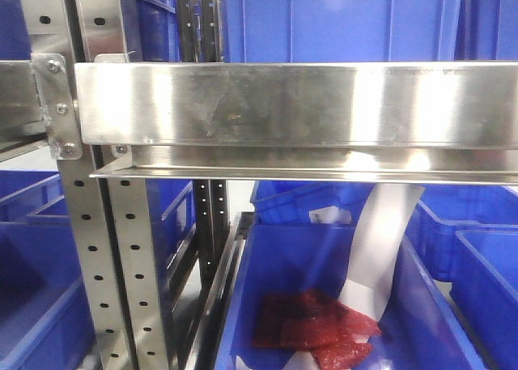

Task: Grab orange capacitor from left shelf to right conveyor
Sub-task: 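Lift the capacitor with the right gripper and pull it off the shelf, then drive the base to the red conveyor holding the capacitor in the right gripper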

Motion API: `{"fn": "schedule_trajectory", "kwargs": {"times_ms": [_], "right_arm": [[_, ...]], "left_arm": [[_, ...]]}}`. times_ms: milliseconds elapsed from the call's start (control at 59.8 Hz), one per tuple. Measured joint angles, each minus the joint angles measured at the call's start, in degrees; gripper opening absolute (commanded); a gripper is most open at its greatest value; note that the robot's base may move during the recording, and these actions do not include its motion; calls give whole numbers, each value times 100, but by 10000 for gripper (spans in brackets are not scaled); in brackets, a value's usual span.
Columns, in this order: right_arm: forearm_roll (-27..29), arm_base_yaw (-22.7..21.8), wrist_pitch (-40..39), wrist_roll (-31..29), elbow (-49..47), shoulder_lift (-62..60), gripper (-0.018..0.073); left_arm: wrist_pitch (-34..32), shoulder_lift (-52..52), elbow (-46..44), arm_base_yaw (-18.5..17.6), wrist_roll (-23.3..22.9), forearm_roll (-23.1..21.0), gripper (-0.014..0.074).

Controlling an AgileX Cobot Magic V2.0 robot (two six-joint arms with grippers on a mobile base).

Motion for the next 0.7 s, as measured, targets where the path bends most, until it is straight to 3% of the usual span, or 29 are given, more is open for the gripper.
{"fn": "schedule_trajectory", "kwargs": {"times_ms": [702], "right_arm": [[0, 10, 0, 0, 0, 0, 159]], "left_arm": [[0, 0, 0, 27, 0, 0, -105]]}}
